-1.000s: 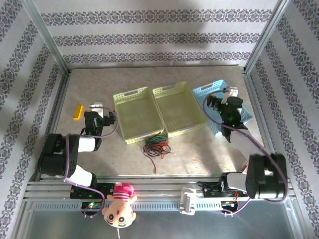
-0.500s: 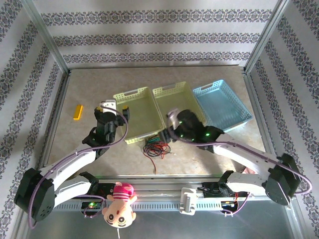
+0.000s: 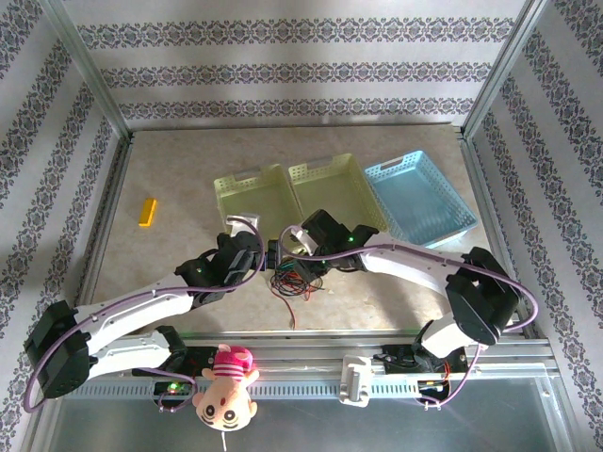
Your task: Untangle the cables
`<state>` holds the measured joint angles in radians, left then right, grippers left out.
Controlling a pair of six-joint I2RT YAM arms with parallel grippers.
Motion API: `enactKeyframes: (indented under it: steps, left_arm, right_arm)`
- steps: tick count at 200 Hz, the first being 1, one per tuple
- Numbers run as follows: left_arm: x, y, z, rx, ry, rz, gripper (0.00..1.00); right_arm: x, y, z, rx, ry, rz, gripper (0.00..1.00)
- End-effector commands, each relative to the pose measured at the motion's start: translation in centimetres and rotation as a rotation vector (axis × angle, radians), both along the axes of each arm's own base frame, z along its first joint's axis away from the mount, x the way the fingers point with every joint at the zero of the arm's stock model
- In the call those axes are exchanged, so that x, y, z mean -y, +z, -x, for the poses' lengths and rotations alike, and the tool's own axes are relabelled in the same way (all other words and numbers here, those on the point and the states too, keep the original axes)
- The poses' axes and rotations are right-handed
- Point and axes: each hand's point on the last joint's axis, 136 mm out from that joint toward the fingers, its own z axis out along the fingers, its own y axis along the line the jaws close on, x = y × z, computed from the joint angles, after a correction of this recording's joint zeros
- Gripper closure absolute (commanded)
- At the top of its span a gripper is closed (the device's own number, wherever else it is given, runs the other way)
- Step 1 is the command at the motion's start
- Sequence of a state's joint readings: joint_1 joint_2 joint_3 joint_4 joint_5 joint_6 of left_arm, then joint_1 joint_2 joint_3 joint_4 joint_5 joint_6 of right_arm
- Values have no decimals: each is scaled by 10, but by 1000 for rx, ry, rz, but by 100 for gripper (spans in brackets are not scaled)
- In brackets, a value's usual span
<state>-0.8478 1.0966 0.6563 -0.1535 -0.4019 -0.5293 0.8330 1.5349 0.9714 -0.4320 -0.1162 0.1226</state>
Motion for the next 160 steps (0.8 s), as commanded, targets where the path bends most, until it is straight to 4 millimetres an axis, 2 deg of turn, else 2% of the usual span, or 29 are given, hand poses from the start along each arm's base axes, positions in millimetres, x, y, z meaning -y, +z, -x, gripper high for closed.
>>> enactKeyframes:
  steps: [1,30,51,80,93,111,114,135,160]
  left_arm:
    - [1,-14,22,-106,-52,-19,1]
    - [5,-28,37,-183,-96,10,1]
    - [11,-33,46,-224,-140,15,1]
    - [7,-35,50,-241,-151,-13,1]
    - [6,-36,51,-239,-151,-8,1]
    - [10,-37,52,-242,-158,17,1]
    - [11,-36,52,-242,-161,21,1]
    - [20,-41,56,-262,-206,39,1]
    - [37,-43,60,-287,-288,58,1]
  right_arm:
    - [-8,-5,2,-45,27,-17,55]
    - [-13,-9,6,-81,27,-43,63]
    - [-19,-7,11,-100,31,-75,62]
    - [-22,-7,17,-100,46,-82,61]
    - [-21,-7,17,-97,42,-90,73]
    - [-19,-1,17,-90,38,-100,97]
    - [-18,0,16,-85,36,-103,100]
    - [-11,21,13,-40,19,-138,100]
    - [2,60,10,10,-14,-223,100]
